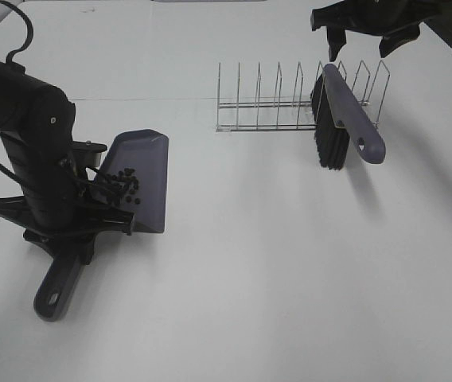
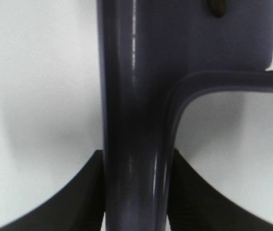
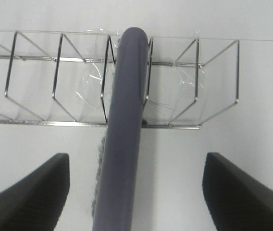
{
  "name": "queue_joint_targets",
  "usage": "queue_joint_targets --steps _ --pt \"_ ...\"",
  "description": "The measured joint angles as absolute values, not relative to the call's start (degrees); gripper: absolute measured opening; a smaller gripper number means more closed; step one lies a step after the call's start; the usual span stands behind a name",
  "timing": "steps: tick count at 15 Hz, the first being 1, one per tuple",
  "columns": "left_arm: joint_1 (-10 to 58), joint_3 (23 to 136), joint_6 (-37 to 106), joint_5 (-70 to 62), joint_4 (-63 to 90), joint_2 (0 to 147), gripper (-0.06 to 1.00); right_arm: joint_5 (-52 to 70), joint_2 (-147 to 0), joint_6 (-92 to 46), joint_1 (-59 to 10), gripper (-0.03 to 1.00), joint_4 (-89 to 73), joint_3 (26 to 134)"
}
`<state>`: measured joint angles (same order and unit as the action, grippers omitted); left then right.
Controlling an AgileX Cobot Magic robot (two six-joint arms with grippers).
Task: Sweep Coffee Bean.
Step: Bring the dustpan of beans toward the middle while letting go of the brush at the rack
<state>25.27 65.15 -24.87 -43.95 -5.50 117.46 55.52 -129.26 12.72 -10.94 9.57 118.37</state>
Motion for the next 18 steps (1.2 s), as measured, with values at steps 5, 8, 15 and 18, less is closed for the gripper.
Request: queue_joint_targets --steps 5,8,15,18 --pt "25.27 65.09 -24.87 -43.54 -5.5 116.83 0.35 69.21 -121.01 4.7 -10.94 0.68 4.81 118.26" --pt "25.27 64.92 -24.87 -42.11 -4.07 114.88 0.35 69.5 -113.9 2.98 -10.94 0.68 0.4 111.04" --pt "27.39 64.8 -24.87 -38.85 -0.52 114.13 0.35 69.73 -90.13 2.12 -10.94 0.68 -2.41 79.07" --pt "28.93 64.8 -24.87 -36.38 1.03 114.13 0.35 67.09 -72.77 2.12 -10.94 0.68 -2.58 60.1"
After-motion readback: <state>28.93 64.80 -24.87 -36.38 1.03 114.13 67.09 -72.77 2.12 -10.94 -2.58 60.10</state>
